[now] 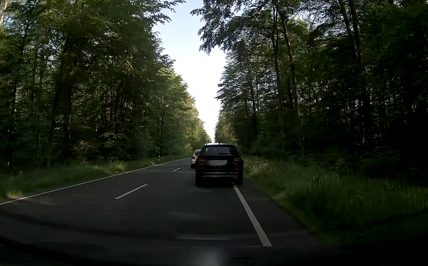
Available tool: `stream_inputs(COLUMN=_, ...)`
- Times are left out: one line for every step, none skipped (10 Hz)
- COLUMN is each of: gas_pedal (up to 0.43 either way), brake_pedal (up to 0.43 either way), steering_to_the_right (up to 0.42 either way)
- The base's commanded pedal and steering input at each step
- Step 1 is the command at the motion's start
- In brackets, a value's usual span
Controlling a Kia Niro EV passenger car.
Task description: Follow the waypoints while adhering to traffic rules and regulations
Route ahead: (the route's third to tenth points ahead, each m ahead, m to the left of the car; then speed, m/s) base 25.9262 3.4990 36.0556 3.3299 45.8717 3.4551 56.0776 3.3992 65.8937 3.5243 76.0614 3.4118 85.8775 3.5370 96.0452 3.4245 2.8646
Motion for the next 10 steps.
stream_inputs(gas_pedal=0.000, brake_pedal=0.000, steering_to_the_right=0.000)
stream_inputs(gas_pedal=0.000, brake_pedal=0.000, steering_to_the_right=0.000)
stream_inputs(gas_pedal=0.000, brake_pedal=0.000, steering_to_the_right=0.000)
stream_inputs(gas_pedal=0.000, brake_pedal=0.000, steering_to_the_right=0.000)
stream_inputs(gas_pedal=0.000, brake_pedal=0.000, steering_to_the_right=0.000)
stream_inputs(gas_pedal=0.000, brake_pedal=0.000, steering_to_the_right=-0.001)
stream_inputs(gas_pedal=0.000, brake_pedal=0.000, steering_to_the_right=-0.001)
stream_inputs(gas_pedal=0.000, brake_pedal=0.000, steering_to_the_right=0.000)
stream_inputs(gas_pedal=0.000, brake_pedal=0.000, steering_to_the_right=-0.001)
stream_inputs(gas_pedal=0.000, brake_pedal=0.000, steering_to_the_right=-0.001)
